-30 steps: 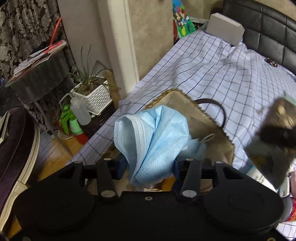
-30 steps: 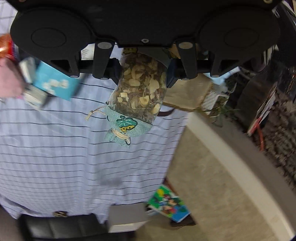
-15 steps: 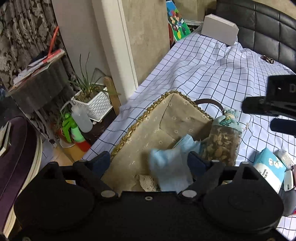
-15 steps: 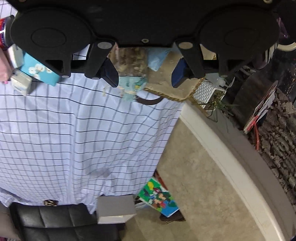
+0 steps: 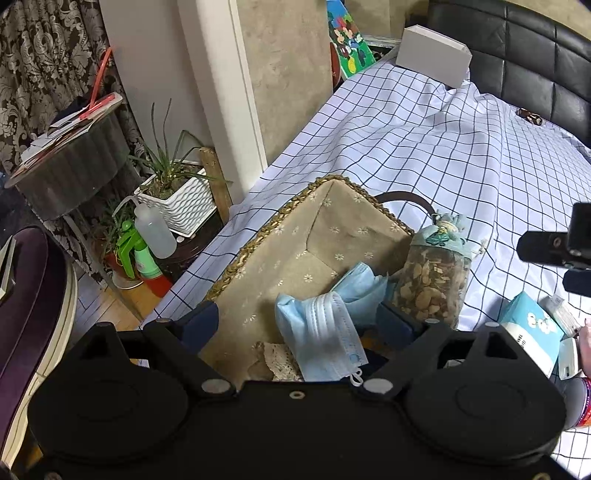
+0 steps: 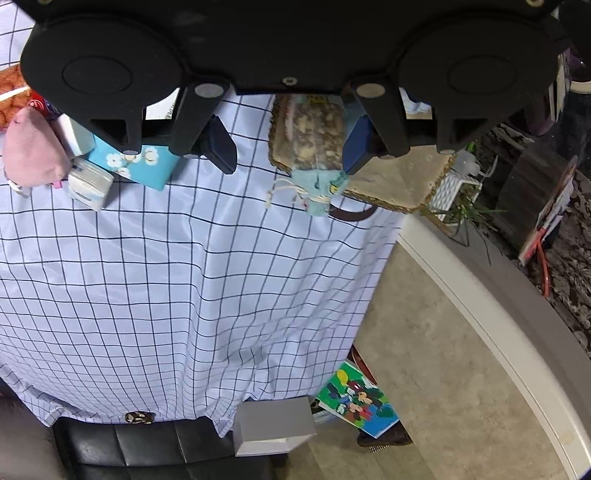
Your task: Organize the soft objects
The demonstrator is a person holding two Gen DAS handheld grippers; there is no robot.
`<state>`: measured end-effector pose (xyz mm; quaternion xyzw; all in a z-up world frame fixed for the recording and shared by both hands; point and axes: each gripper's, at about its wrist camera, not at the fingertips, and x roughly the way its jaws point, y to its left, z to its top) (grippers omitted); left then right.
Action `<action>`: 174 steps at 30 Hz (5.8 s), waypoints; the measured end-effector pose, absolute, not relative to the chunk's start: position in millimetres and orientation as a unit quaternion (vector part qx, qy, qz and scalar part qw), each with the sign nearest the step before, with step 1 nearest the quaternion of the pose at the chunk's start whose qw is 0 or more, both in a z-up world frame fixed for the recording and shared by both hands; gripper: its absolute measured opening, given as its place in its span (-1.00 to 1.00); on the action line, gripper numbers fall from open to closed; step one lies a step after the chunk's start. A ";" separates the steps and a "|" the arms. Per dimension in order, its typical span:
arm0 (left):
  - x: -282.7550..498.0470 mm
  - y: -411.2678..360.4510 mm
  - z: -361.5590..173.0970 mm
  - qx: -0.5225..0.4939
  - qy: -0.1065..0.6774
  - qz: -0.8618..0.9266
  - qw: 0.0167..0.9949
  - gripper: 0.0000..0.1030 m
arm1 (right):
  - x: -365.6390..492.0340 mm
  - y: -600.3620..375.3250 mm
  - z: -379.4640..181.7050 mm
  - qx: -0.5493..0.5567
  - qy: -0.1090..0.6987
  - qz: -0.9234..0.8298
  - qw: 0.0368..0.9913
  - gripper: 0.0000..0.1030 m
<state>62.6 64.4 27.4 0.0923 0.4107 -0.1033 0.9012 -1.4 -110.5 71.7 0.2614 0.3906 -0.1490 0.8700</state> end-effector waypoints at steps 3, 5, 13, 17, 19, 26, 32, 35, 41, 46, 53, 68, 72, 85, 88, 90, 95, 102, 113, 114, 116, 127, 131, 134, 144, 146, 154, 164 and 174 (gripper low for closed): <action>60.5 62.0 27.4 0.096 0.411 -0.109 0.900 0.74 | -3.6 -110.7 69.8 0.257 0.398 -0.157 0.867 0.23; 59.7 59.9 27.2 0.098 0.411 -0.113 0.899 0.74 | -6.3 -111.2 69.0 0.255 0.401 -0.159 0.866 0.23; 53.9 50.5 27.7 0.102 0.413 -0.138 0.894 0.75 | -17.1 -112.3 68.5 0.231 0.412 -0.172 0.864 0.23; 50.3 45.3 27.9 0.105 0.412 -0.146 0.893 0.75 | -25.1 -114.0 68.2 0.218 0.424 -0.181 0.860 0.23; 48.4 41.7 27.6 0.106 0.413 -0.151 0.892 0.75 | -31.7 -116.3 68.9 0.214 0.428 -0.182 0.859 0.23; 40.0 25.7 26.6 0.114 0.413 -0.173 0.887 0.76 | -61.6 -130.5 75.4 0.197 0.430 -0.206 0.857 0.28; 29.2 3.4 24.1 0.125 0.413 -0.203 0.879 0.76 | -91.6 -157.6 79.3 0.199 0.426 -0.240 0.849 0.32; 23.7 -10.2 21.8 0.132 0.416 -0.218 0.873 0.76 | -107.2 -177.2 77.7 0.204 0.429 -0.264 0.840 0.32; 10.5 -37.3 16.2 0.146 0.422 -0.247 0.860 0.76 | -137.8 -209.7 71.0 0.205 0.438 -0.308 0.819 0.32; 2.5 -57.1 11.3 0.159 0.427 -0.268 0.849 0.76 | -158.6 -233.2 64.8 0.201 0.442 -0.342 0.805 0.32; 4.6 -89.6 11.5 0.179 0.427 -0.276 0.843 0.76 | -171.8 -271.8 51.3 0.214 0.458 -0.384 0.773 0.32; 30.8 -163.9 -21.7 0.161 0.476 -0.276 0.820 0.76 | -149.0 -300.1 9.4 0.216 0.466 -0.365 0.776 0.34; 34.8 -165.6 -27.9 0.155 0.479 -0.265 0.822 0.75 | -135.9 -291.1 4.2 0.198 0.464 -0.343 0.793 0.38; 42.1 -150.2 -27.3 0.141 0.480 -0.261 0.826 0.75 | -87.4 -256.8 -36.2 0.118 0.517 -0.300 0.793 0.37; 42.5 -148.0 -28.1 0.138 0.485 -0.267 0.821 0.75 | -93.0 -270.7 -36.3 0.107 0.514 -0.324 0.787 0.40; 41.1 -147.0 -26.7 0.138 0.483 -0.273 0.820 0.75 | -100.6 -287.5 -31.6 0.118 0.505 -0.357 0.777 0.40; 37.9 -145.7 -23.4 0.137 0.480 -0.283 0.819 0.75 | -129.4 -337.1 -18.2 0.173 0.466 -0.430 0.754 0.54; 37.9 -146.1 -23.0 0.133 0.481 -0.284 0.818 0.75 | -147.1 -353.9 -1.7 0.150 0.433 -0.514 0.726 0.49; 38.7 -145.4 -22.8 0.126 0.482 -0.278 0.821 0.75 | -117.3 -309.3 -10.5 0.165 0.473 -0.333 0.799 0.50; 39.3 -144.7 -22.6 0.125 0.482 -0.276 0.822 0.75 | -110.1 -300.2 -14.8 0.157 0.482 -0.317 0.801 0.50; 40.9 -142.9 -22.3 0.123 0.482 -0.273 0.823 0.75 | -98.2 -279.5 -23.6 0.122 0.501 -0.291 0.806 0.50; 47.0 -135.4 -23.2 0.116 0.485 -0.273 0.823 0.75 | -71.0 -237.2 -57.3 -0.004 0.534 -0.258 0.805 0.51; 48.8 -132.9 -22.4 0.113 0.486 -0.275 0.822 0.75 | -79.9 -268.7 -41.3 0.030 0.513 -0.307 0.801 0.51; 49.9 -132.7 -22.4 0.108 0.488 -0.275 0.821 0.75 | -91.1 -295.1 -33.4 0.021 0.497 -0.376 0.782 0.50; 39.1 -154.0 -29.8 0.133 0.487 -0.296 0.811 0.75 | -129.8 -340.4 -8.0 0.117 0.456 -0.445 0.762 0.48; 34.7 -163.8 -32.6 0.147 0.485 -0.302 0.808 0.75 | -134.0 -343.3 -4.2 0.132 0.449 -0.443 0.765 0.48; 21.7 -216.1 -44.3 0.208 0.465 -0.333 0.793 0.75 | -149.3 -338.3 8.2 0.158 0.446 -0.430 0.768 0.49; 23.1 -250.0 -59.4 0.221 0.465 -0.355 0.780 0.76 | -199.8 -379.5 11.9 0.226 0.427 -0.464 0.743 0.49; 16.7 -266.6 -82.1 0.255 0.477 -0.360 0.760 0.63 | -225.7 -406.8 -6.0 0.319 0.424 -0.475 0.702 0.51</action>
